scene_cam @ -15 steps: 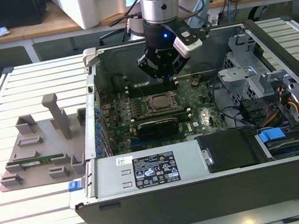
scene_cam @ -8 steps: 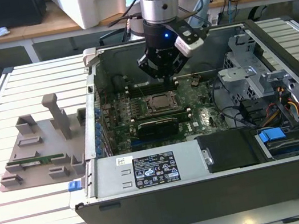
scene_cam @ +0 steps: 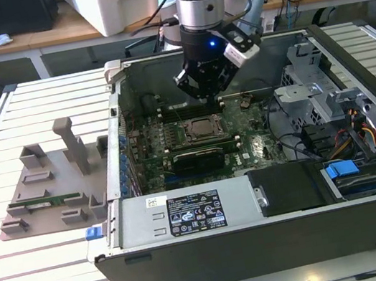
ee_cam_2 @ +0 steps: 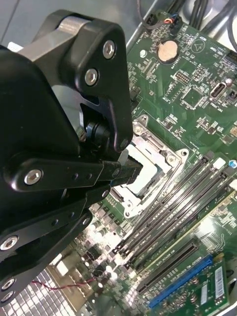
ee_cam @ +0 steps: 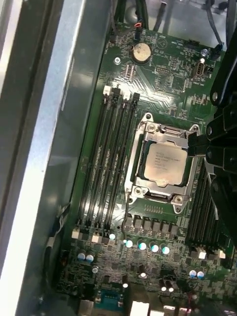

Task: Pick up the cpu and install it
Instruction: 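Install the first cpu locking lever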

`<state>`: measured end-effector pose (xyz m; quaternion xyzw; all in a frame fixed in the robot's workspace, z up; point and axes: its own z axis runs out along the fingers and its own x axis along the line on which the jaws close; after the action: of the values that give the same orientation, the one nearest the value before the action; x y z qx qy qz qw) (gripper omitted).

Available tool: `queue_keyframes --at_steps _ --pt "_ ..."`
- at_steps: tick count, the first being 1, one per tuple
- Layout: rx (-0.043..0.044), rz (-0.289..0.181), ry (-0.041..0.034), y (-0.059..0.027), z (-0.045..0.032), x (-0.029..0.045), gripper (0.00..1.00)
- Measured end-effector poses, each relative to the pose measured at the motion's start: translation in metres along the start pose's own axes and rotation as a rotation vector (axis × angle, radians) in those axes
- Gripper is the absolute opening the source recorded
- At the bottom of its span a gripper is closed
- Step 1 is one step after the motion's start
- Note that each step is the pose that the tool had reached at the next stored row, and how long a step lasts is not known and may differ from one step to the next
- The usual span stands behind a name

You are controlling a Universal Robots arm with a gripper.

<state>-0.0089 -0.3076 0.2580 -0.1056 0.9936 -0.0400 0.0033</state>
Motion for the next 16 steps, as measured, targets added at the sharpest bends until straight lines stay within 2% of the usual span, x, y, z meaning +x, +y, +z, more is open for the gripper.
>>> queue_keyframes --at_steps 5,7,8,9,10,11,16 --pt "0.0 -0.056 -0.0046 0.0 0.0 0.0 0.11" --pt "0.0001 -0.094 -0.0076 0.0 0.0 0.0 0.11" --pt "-0.0031 -0.106 -0.0094 -0.0001 -0.0001 0.0001 0.11" --pt "-0.0238 -0.103 -0.0149 0.0 0.0 0.0 0.11" --pt "-0.0352 -0.093 -0.0173 0.0 0.0 0.0 0.11" --pt "-0.0375 -0.076 -0.017 0.0 0.0 0.0 0.11" --pt "-0.0346 0.005 -0.0114 0.0 0.0004 0.0 0.11"
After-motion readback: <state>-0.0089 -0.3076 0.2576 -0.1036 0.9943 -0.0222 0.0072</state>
